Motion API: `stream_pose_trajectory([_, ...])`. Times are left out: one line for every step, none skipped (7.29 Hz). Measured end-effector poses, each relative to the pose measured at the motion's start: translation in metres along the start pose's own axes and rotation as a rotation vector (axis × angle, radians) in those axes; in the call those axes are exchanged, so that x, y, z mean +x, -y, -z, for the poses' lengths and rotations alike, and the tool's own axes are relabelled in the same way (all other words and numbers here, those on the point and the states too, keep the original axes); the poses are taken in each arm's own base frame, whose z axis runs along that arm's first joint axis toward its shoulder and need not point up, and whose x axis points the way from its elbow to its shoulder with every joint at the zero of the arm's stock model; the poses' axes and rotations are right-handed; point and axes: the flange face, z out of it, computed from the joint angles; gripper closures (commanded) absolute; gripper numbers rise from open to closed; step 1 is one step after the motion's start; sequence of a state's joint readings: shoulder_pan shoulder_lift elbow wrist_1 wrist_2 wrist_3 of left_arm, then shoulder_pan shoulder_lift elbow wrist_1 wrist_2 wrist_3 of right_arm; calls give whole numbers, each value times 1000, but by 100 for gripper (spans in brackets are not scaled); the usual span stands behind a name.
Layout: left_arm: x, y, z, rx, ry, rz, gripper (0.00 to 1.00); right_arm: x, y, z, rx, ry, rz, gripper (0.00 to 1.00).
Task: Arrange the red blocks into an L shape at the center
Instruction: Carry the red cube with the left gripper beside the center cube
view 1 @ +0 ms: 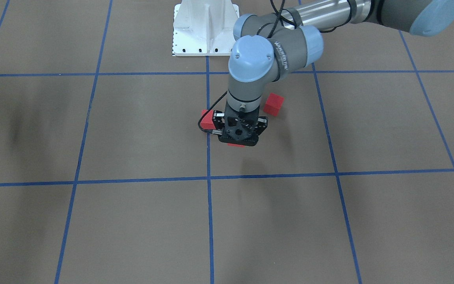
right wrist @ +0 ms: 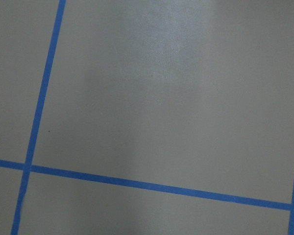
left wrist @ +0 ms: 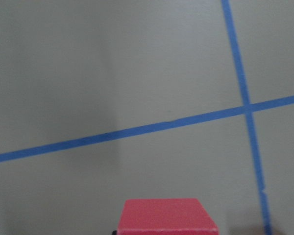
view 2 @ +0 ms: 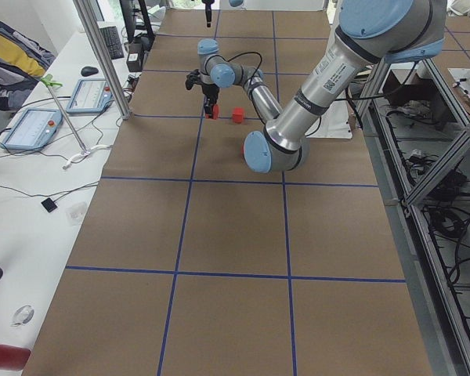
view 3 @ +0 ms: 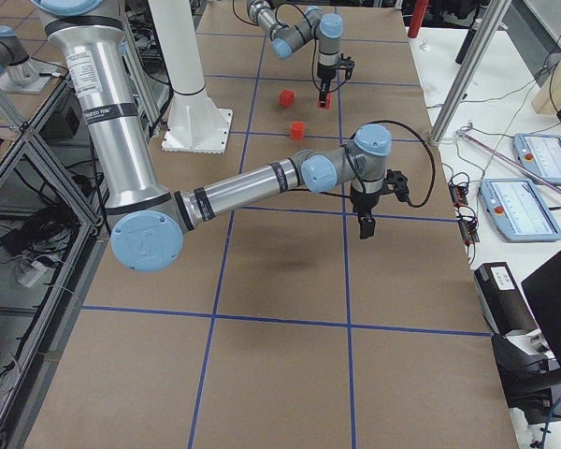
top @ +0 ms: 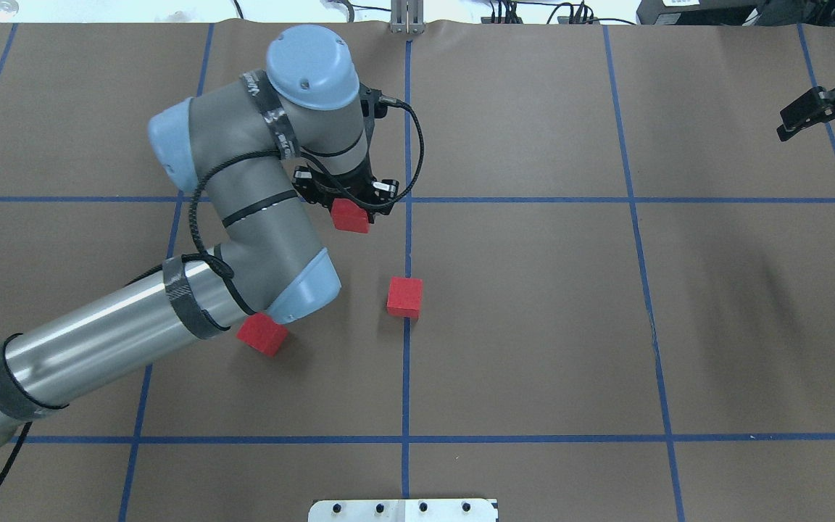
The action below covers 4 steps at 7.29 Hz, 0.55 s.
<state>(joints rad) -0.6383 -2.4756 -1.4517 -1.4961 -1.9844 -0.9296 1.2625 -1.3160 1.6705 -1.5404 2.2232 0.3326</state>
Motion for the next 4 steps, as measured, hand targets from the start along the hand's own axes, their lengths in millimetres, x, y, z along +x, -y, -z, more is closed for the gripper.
stream_pose_trajectory([22,-7,-7,-7,2,3,92,-1,1,1,1,0,-1,1])
stream_pose_trajectory([35,-12,-12,-9,3,5,92,-1,2,1,2,0,-3,1])
stream_pose_trajectory([46,-11,-17,-2,6,11,92,-1,2,1,2,0,-3,1])
stream_pose_trajectory([55,-8,-27,3,0,18,92,-2,3,1,2,0,-3,1])
